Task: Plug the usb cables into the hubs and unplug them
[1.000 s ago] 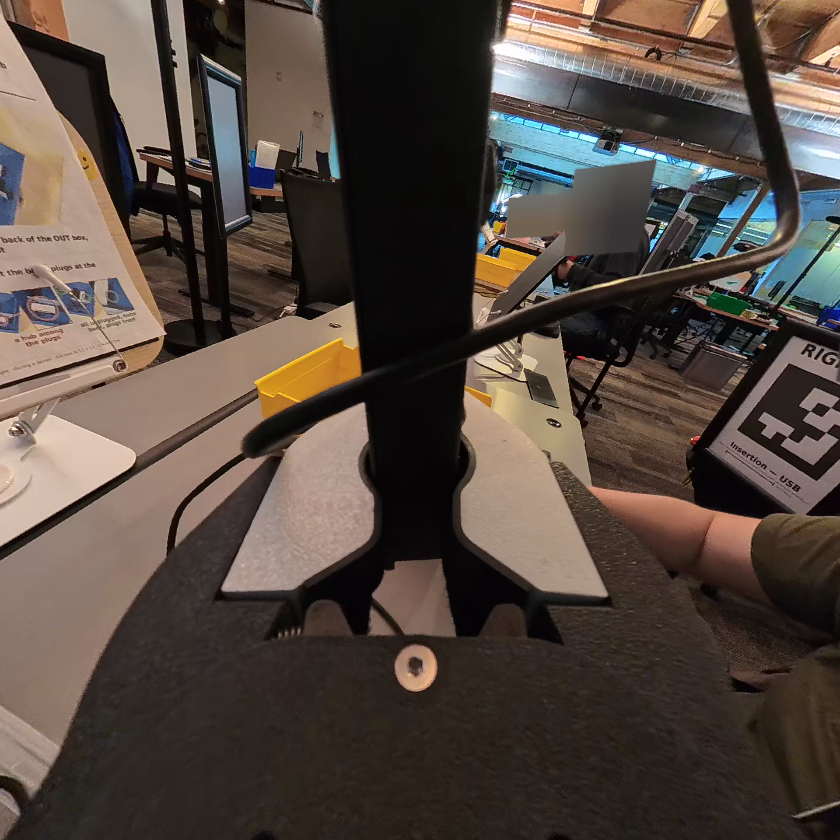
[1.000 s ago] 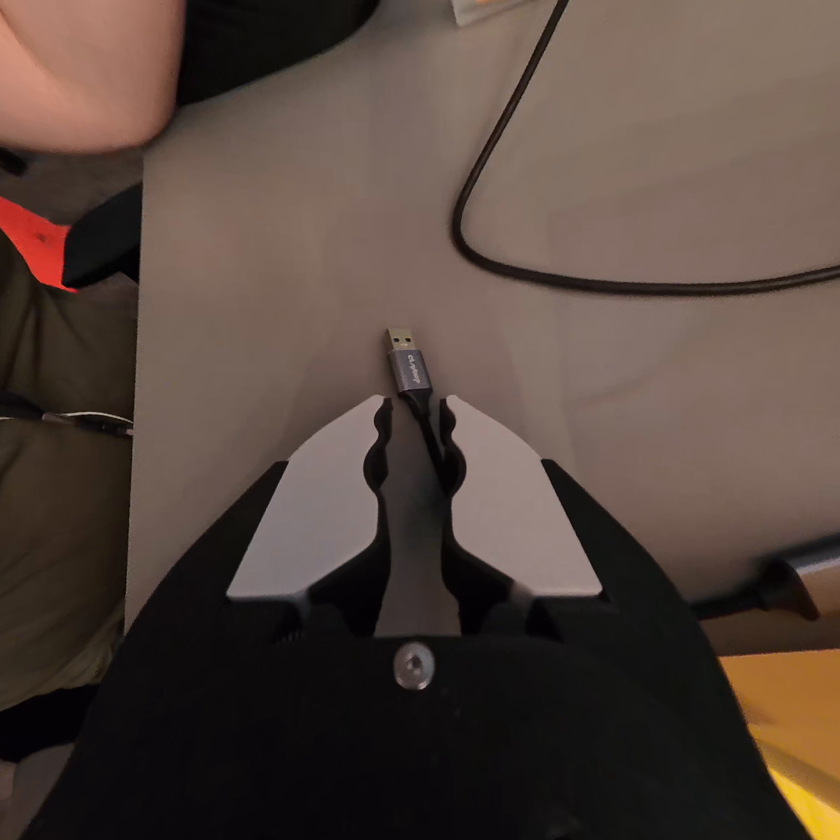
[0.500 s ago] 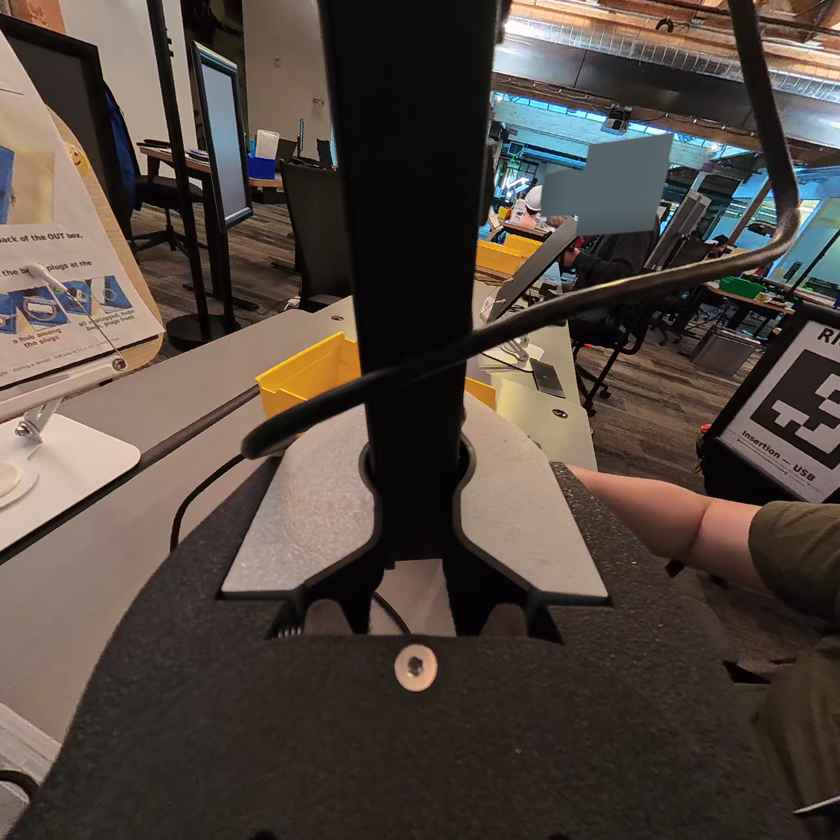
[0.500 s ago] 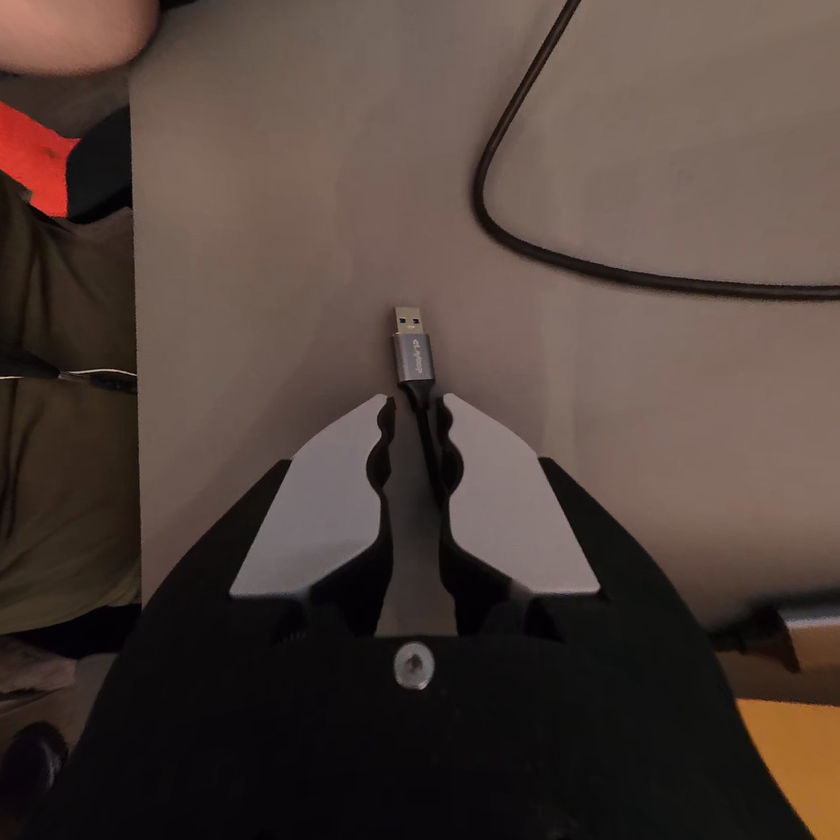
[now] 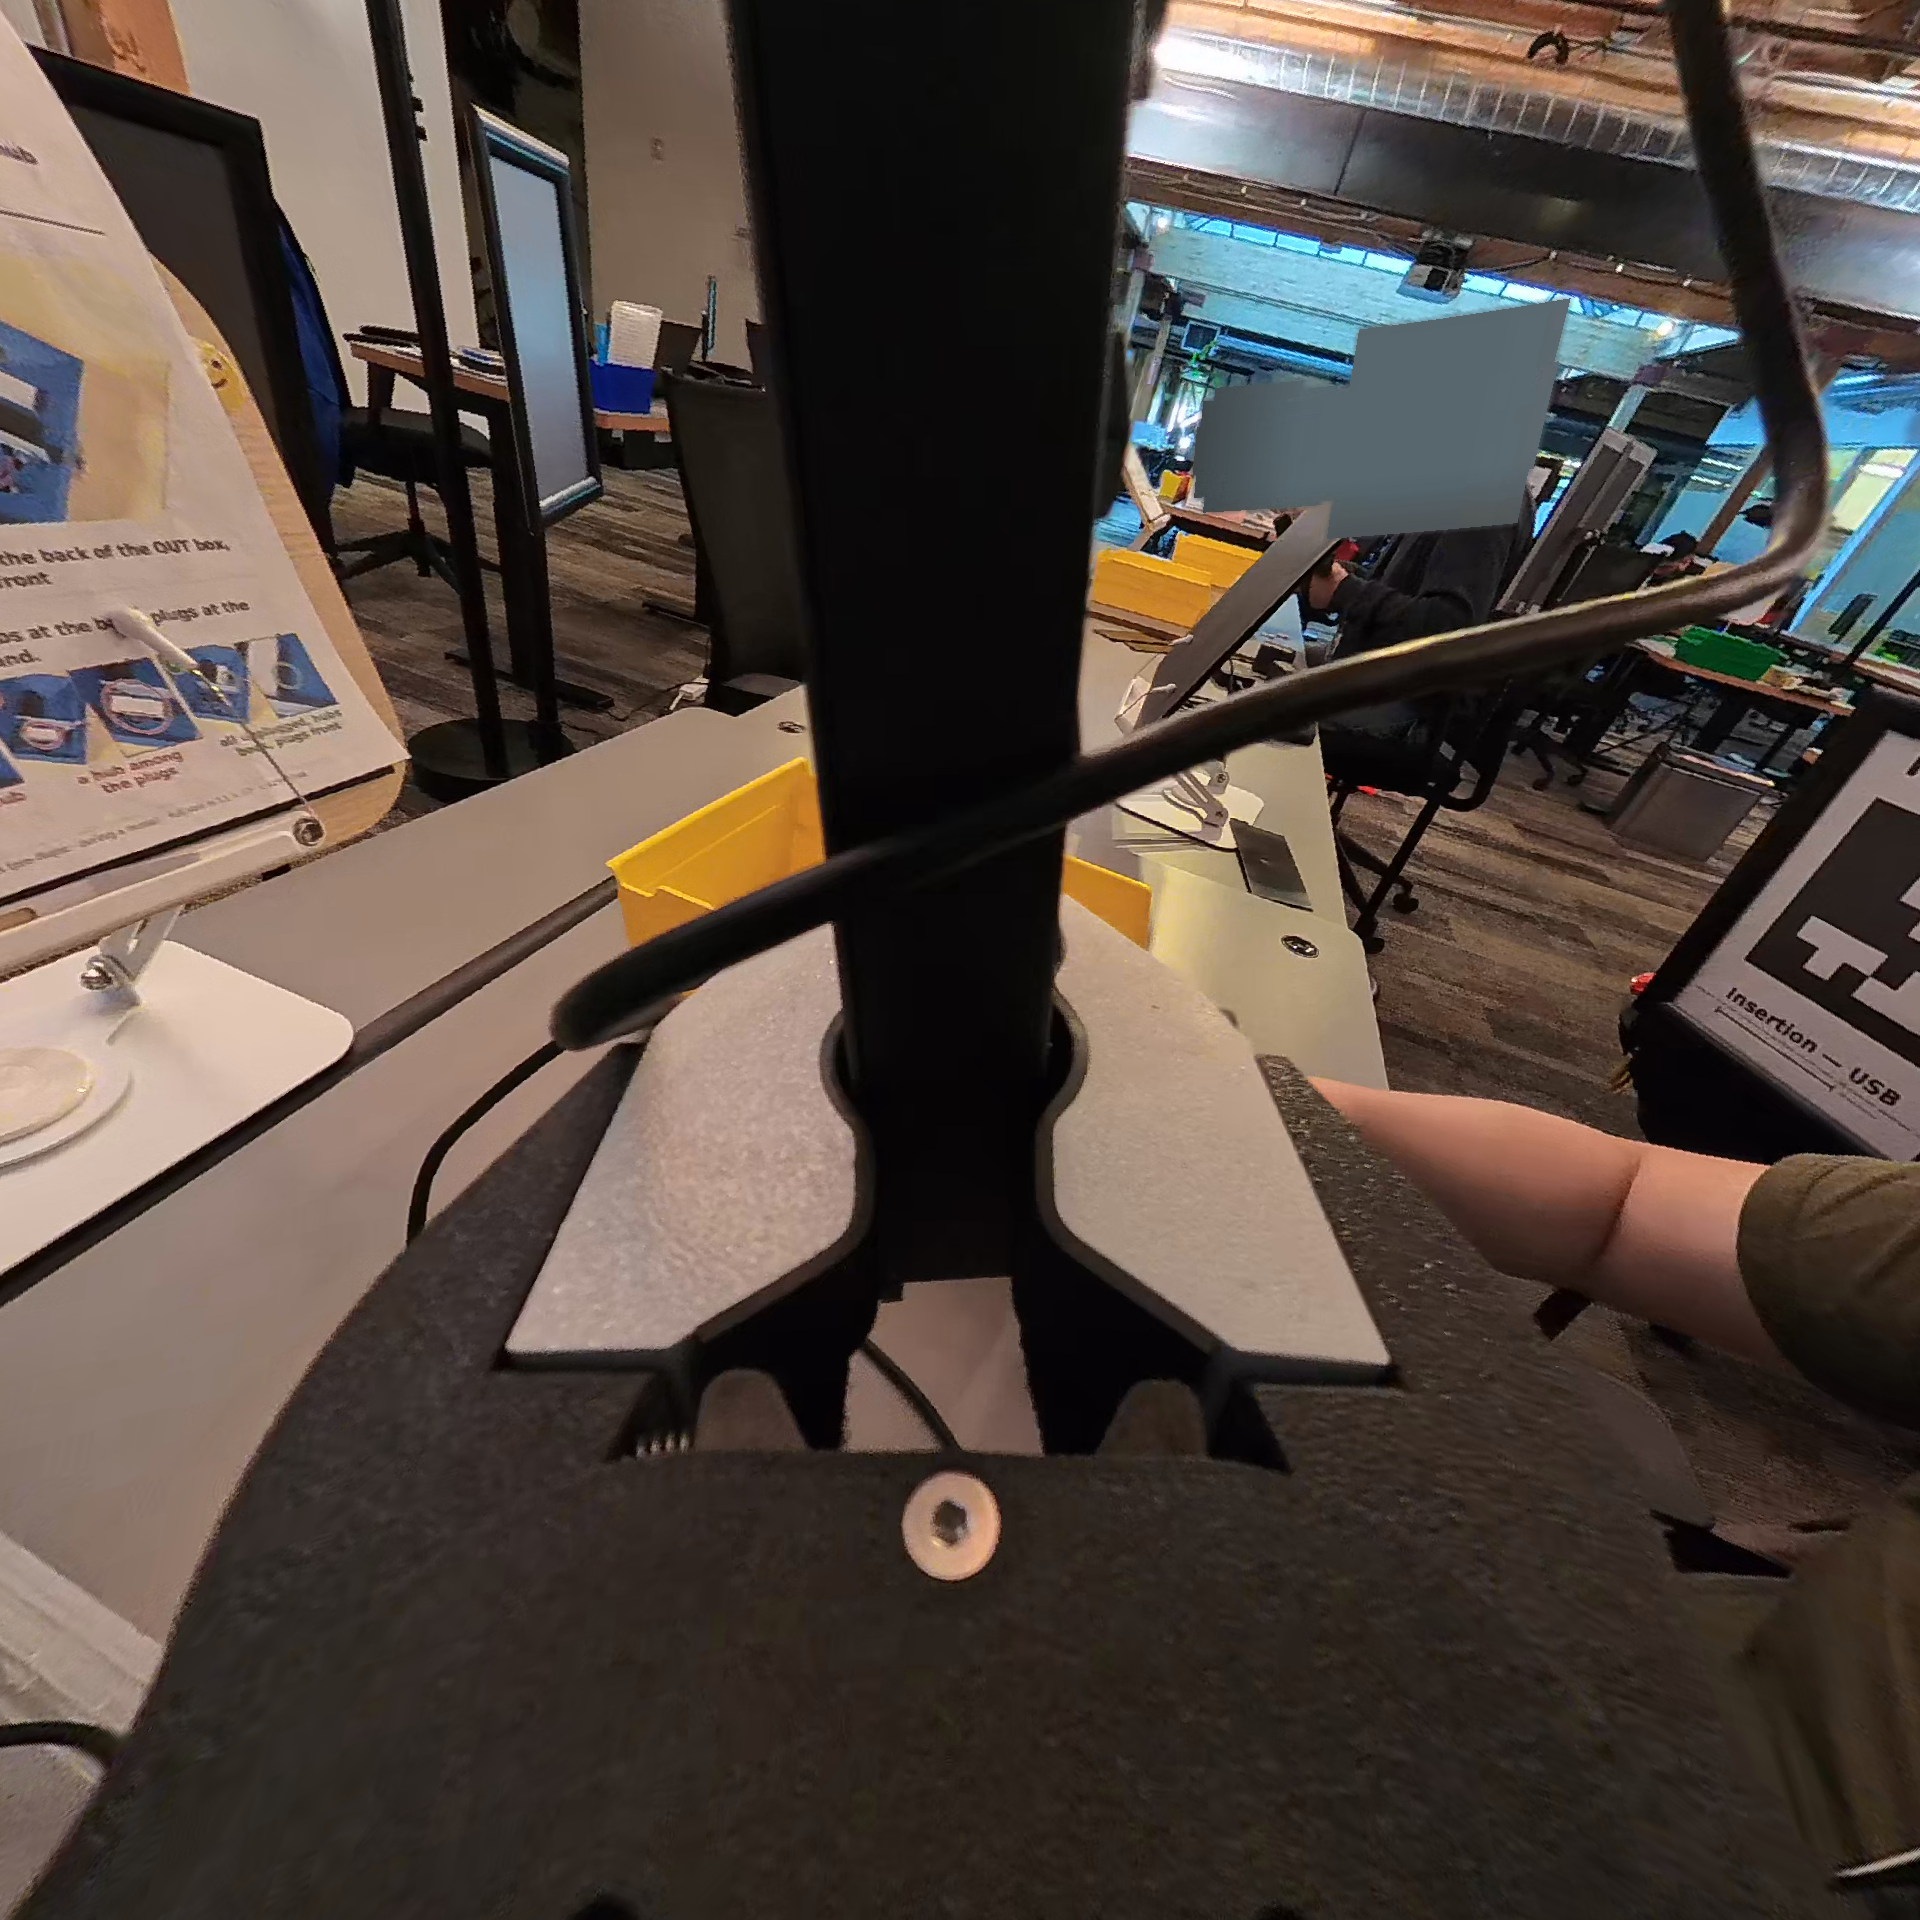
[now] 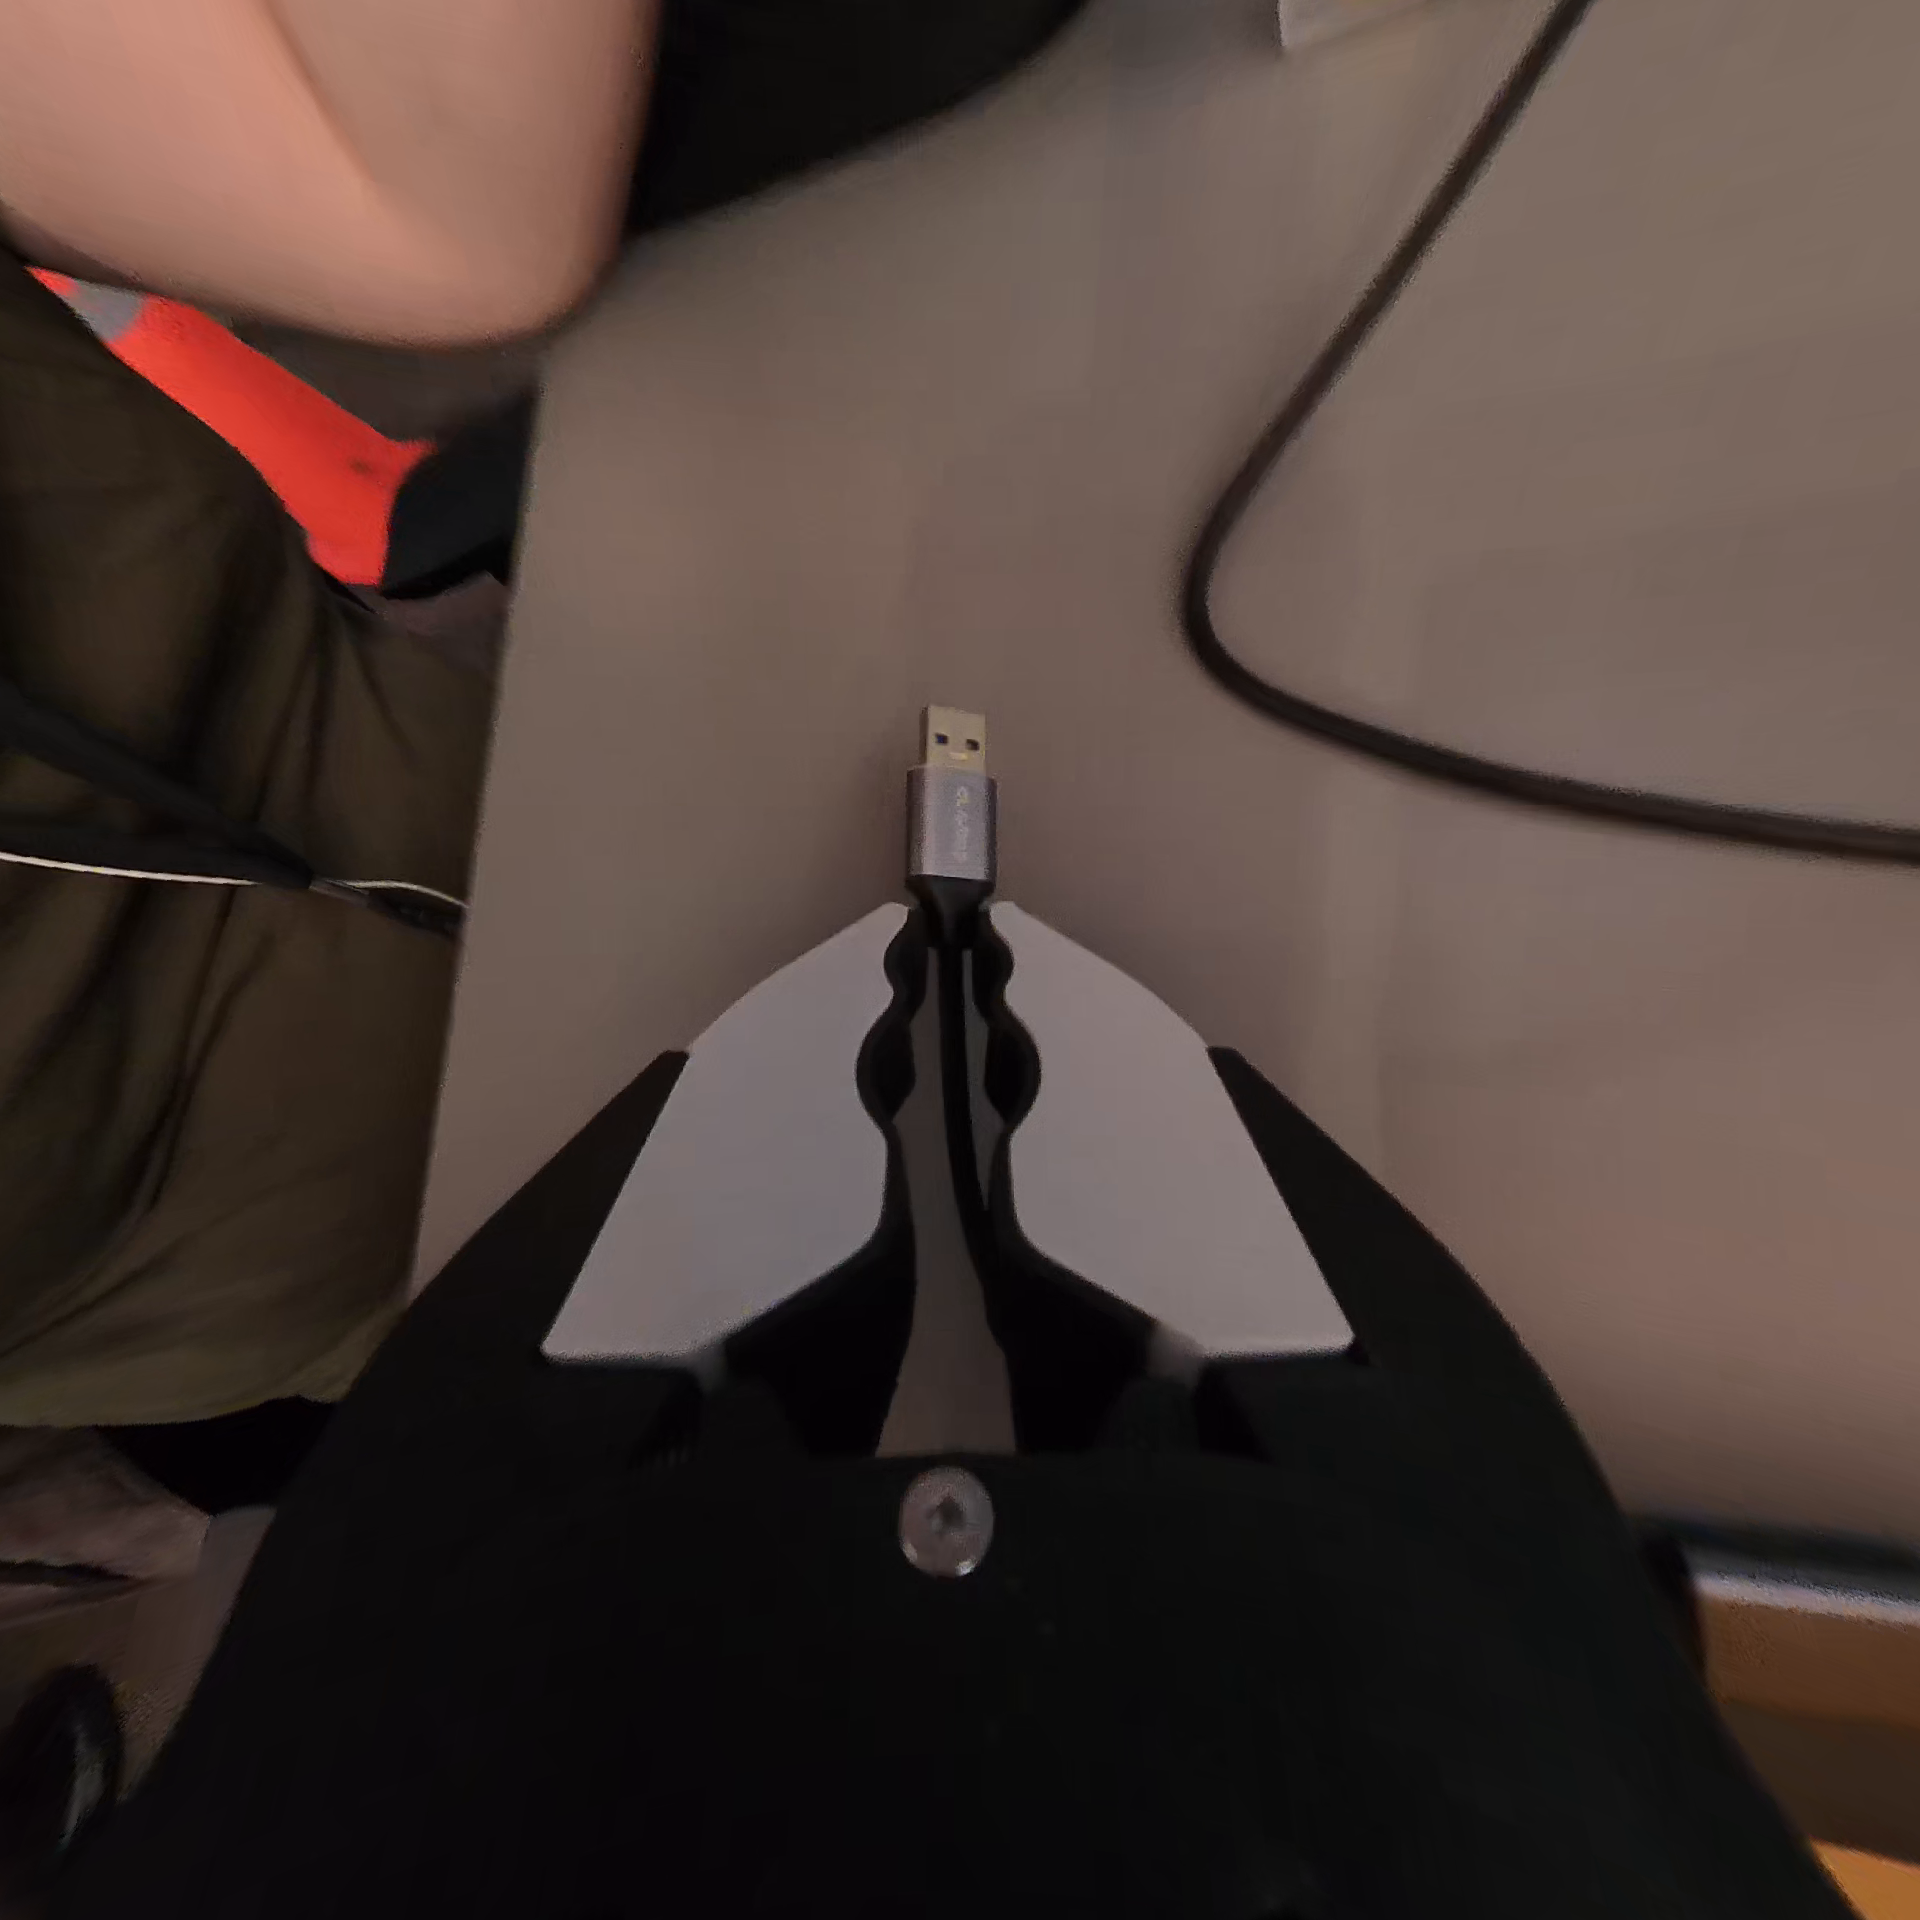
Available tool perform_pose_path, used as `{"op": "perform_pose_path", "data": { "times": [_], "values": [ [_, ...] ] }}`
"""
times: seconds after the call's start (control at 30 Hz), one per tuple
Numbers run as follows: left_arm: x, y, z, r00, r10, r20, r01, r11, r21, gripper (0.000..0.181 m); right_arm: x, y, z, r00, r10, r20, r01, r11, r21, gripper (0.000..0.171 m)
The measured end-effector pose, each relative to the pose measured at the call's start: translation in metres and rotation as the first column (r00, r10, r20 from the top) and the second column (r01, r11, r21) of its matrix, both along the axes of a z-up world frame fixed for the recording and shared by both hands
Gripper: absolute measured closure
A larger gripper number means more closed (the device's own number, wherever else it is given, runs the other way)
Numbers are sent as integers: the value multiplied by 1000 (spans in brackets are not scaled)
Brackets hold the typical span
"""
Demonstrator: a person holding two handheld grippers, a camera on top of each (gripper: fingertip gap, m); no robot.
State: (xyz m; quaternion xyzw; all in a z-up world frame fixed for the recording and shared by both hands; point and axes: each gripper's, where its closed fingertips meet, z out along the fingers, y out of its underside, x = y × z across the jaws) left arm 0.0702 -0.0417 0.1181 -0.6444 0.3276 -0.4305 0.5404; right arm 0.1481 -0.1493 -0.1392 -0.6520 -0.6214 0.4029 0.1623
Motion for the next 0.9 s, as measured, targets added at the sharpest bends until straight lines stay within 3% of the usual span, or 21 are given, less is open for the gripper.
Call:
{"op": "perform_pose_path", "data": {
  "times": [0.23, 0.43, 0.67, 0.9],
  "values": [
    [-4, 4, -2, 999, 40, -28, -40, 999, 12, 155, -4, -5, 96, 934, 55, -353, -65, 998, -18, 162],
    [-6, 5, -2, 998, 46, -34, -45, 999, 18, 155, 4, -1, 158, 842, 97, -530, -126, 992, -18, 163],
    [-7, 7, -4, 997, 61, -50, -60, 998, 35, 155, 1, 21, 182, 849, 93, -521, -50, 994, 97, 163],
    [-1, 15, -14, 987, 107, -117, -101, 993, 59, 155, -12, 48, 219, 897, 80, -435, 74, 943, 325, 163]
  ]
}}
